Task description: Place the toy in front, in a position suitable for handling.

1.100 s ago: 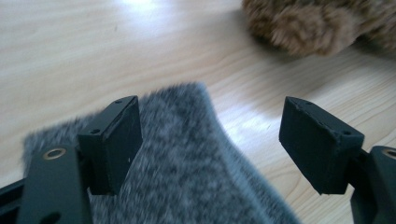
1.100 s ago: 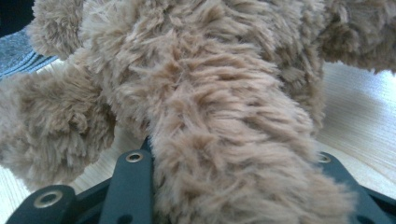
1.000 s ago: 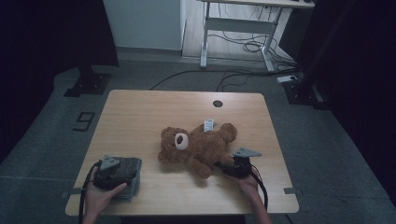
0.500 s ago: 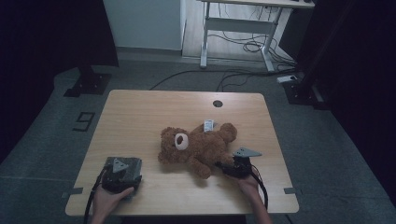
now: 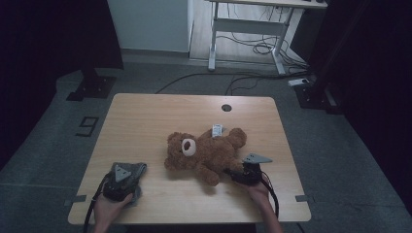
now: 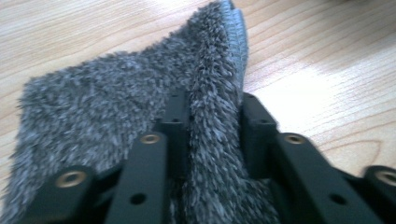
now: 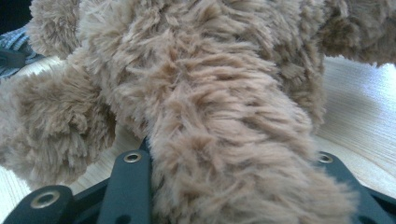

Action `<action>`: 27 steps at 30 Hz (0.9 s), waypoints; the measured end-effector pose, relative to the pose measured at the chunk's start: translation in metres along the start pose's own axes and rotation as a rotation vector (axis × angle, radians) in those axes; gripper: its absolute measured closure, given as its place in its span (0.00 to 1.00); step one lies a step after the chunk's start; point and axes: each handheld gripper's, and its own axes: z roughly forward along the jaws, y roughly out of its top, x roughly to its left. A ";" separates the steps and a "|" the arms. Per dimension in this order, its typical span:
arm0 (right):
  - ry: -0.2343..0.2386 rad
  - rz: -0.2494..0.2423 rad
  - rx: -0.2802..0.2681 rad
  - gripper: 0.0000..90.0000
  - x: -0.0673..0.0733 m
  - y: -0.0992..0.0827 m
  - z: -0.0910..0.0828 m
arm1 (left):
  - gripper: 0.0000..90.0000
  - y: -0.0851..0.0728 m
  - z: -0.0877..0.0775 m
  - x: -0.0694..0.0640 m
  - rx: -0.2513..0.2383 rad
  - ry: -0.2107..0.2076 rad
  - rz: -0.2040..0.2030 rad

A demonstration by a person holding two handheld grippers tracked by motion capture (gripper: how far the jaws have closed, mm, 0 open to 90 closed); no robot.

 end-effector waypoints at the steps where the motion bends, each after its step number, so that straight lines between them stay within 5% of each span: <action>1: 0.001 0.000 0.000 0.60 0.000 0.000 0.000 | 0.78 0.000 0.000 0.001 -0.001 -0.002 -0.002; 5: 0.002 -0.001 0.002 0.60 0.000 0.000 0.000 | 0.82 0.000 -0.004 0.004 -0.018 -0.020 -0.036; 16: 0.003 0.001 0.004 0.60 0.000 0.000 0.000 | 0.84 0.009 -0.032 0.009 -0.164 -0.072 -0.091; 27: 0.010 0.003 0.006 0.59 -0.001 0.000 -0.001 | 0.84 0.012 -0.039 0.005 -0.194 -0.077 -0.111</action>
